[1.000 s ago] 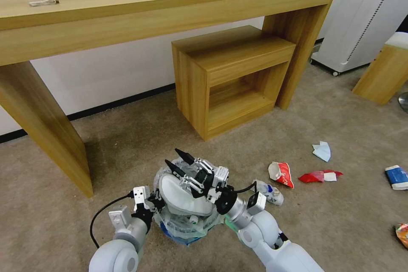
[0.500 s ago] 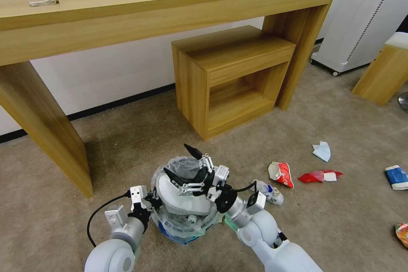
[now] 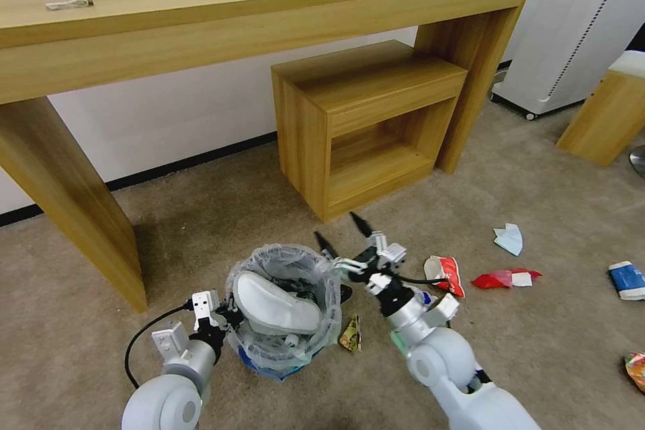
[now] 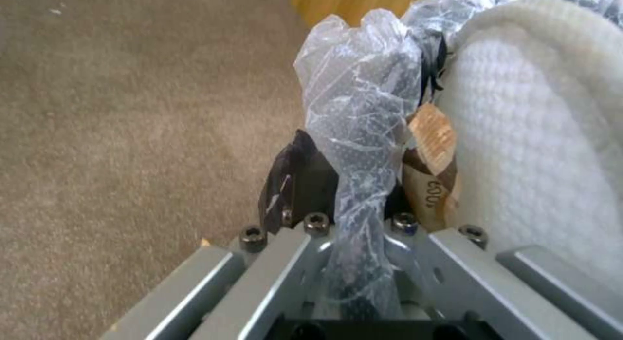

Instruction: Pick up the trash bin and place the garbage on the floor into it.

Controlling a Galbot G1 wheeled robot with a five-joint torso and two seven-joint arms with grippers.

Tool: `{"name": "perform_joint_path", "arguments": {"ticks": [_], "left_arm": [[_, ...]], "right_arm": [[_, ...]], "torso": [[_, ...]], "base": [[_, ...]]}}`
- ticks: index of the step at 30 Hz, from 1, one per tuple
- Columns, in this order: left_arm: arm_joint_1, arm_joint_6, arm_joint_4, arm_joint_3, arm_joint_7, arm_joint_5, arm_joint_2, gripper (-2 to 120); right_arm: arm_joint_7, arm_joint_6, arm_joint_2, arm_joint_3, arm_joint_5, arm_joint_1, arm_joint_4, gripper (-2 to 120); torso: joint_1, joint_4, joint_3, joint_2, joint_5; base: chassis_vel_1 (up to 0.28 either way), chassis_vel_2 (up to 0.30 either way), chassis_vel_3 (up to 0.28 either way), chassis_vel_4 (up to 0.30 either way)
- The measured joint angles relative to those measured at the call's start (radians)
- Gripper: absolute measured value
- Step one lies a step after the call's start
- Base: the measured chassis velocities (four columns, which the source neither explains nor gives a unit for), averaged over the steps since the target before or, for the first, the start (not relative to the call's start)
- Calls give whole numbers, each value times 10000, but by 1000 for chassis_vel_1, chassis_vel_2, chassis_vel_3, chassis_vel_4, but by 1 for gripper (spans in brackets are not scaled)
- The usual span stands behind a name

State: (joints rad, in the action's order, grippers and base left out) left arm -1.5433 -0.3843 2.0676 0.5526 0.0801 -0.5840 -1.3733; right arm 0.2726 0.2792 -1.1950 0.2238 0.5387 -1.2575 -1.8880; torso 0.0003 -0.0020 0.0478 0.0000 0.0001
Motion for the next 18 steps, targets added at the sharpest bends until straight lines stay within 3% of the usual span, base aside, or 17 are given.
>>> {"name": "perform_joint_path", "arguments": {"ticks": [8,18], "left_arm": [[-129,125,189,413,86,40,-96,1],[-391,243,627,1598,191,-162,-135,1]], "right_arm": [[-619,-80,184,762,-357,-259,29,100],[-1230,-225,290,1411,-583,-431,327,100]], "torso": [[0,0,0,0,0],[-1,1,0,0,0]], "base": [[0,0,0,0],[0,0,0,0]]}}
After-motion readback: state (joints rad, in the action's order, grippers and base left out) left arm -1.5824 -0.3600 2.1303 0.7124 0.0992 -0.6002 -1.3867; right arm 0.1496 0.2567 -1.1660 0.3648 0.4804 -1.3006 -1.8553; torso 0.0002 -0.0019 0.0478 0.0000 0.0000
